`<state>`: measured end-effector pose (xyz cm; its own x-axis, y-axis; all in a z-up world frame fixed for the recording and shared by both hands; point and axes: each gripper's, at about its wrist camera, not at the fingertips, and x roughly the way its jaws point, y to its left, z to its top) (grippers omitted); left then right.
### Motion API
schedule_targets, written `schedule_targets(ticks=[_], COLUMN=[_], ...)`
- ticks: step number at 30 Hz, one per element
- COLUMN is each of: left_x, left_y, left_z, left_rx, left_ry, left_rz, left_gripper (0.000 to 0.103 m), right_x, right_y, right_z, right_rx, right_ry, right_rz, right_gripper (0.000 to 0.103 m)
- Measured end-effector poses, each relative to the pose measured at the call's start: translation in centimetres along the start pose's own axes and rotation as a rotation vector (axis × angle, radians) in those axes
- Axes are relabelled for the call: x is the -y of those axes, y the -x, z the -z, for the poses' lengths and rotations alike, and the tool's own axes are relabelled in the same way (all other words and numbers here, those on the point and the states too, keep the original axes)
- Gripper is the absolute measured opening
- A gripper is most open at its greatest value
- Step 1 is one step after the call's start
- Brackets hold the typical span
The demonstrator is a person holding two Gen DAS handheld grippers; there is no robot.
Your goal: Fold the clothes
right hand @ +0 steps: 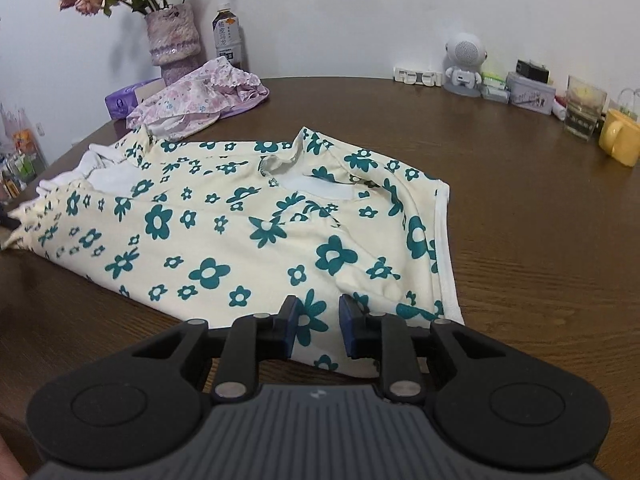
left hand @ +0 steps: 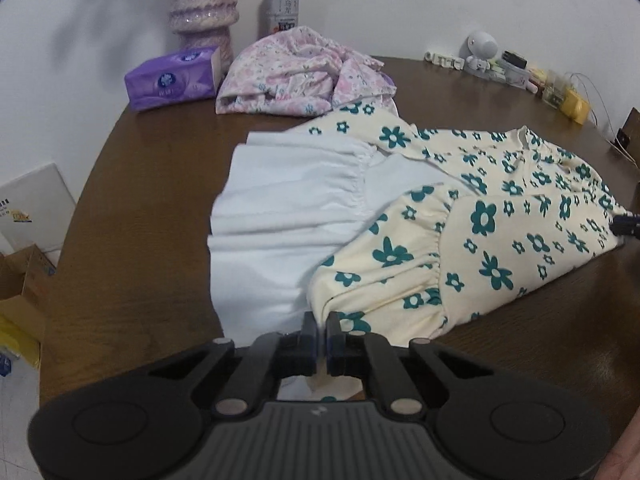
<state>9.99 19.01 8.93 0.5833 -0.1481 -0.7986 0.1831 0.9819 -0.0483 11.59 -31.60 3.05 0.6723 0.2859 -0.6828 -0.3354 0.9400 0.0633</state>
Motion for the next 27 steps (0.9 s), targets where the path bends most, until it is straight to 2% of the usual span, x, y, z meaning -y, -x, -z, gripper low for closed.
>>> schedule_targets(ticks=[5, 8, 12, 13, 15, 17, 20, 23, 25, 27], left_x=[-0.3, -0.4, -0.2, 0.1, 0.6, 1.2, 2.4, 3.2, 3.4, 3.6], left_y=[-0.6, -0.3, 0.4, 0.9, 1.9, 2.3, 1.1, -1.1, -2.8, -4.2], left_z=[0.6, 1.1, 1.8, 1.6, 1.3, 0.3, -1.8, -3.7, -4.4, -4.6], left_rx=[-0.008, 0.018, 0.087, 0.115, 0.17, 0.205, 0.19, 0.143, 0.107, 0.079], left_ry=[-0.001, 0.015, 0.049, 0.039, 0.021, -0.015, -0.087, -0.147, -0.173, -0.193], left_rz=[-0.033, -0.067, -0.118, -0.112, -0.101, -0.068, -0.017, 0.045, 0.059, 0.094], left_gripper=[0.003, 0.004, 0.017, 0.021, 0.041, 0.048, 0.052, 0.053, 0.053, 0.046], right_x=[-0.2, -0.2, 0.1, 0.2, 0.4, 0.6, 1.0, 1.2, 1.1, 0.9], right_y=[0.1, 0.2, 1.1, 1.4, 2.2, 3.1, 3.5, 2.7, 1.9, 1.4], right_z=[0.4, 0.5, 0.5, 0.5, 0.4, 0.2, -0.2, -0.3, -0.2, -0.2], right_rx=[0.023, 0.031, 0.053, 0.059, 0.077, 0.097, 0.114, 0.098, 0.084, 0.073], right_ry=[0.031, 0.031, -0.003, -0.012, -0.023, -0.024, -0.017, -0.009, 0.022, 0.054], right_rz=[0.016, 0.013, 0.007, 0.005, 0.014, 0.035, 0.081, 0.09, 0.091, 0.093], right_gripper=[0.022, 0.022, 0.022, 0.023, 0.026, 0.03, 0.035, 0.035, 0.035, 0.035])
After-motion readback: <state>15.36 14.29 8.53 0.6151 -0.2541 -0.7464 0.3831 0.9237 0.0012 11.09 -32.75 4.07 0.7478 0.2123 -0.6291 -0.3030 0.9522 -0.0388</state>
